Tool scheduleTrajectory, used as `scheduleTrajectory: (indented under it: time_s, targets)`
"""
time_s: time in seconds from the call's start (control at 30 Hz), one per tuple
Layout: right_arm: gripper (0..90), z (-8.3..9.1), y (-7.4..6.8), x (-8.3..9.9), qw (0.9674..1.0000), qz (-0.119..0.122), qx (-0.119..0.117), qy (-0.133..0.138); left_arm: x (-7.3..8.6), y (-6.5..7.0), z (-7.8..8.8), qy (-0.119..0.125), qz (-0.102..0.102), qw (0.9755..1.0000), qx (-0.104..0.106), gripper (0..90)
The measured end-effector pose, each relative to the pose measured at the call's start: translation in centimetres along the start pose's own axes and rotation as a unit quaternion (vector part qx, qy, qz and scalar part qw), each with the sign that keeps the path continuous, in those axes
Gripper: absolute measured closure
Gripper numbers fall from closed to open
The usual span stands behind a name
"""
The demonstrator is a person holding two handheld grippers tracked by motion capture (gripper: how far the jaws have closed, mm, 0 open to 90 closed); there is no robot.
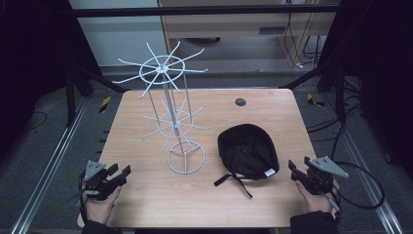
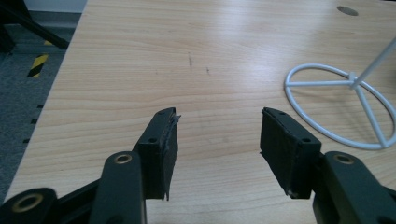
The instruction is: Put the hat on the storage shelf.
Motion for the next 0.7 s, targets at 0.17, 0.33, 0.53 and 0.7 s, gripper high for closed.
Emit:
scheduleTrajectory:
  time_s: [0.17,0.33,0.53,0.7]
  targets:
    - [48.3,1.0,-0.8,-0.8,0.9993,-0.002,-0.034,0.016,0.3,1.1,-0.1,-0.01,-0.014,0.9996,0.02,48.7]
    - [53.2,1.2,-1.6,-1.4,0.9983,0.011,-0.054,0.019,0.5,3.1,-0.2,-0.011,-0.033,0.9984,0.043,49.7]
    - [58.6,1.5,-3.2,-2.7,0.9957,0.032,-0.082,0.028,0.5,5.8,-0.4,-0.013,-0.055,0.9959,0.071,50.4]
    - [58.9,0.7,-3.8,-2.8,0.9951,0.033,-0.091,0.019,0.6,7.5,-0.9,-0.027,-0.075,0.9935,0.082,51.8]
Point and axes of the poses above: each handheld gripper's, and its own axes: z roughly backward along the jaws, x roughly out of its underside, y roughly to its right, the point moved 5 cm from there along -z, roughly forward along the jaws, and after that the axes turned 9 degrees about z, right-handed, at the moved point
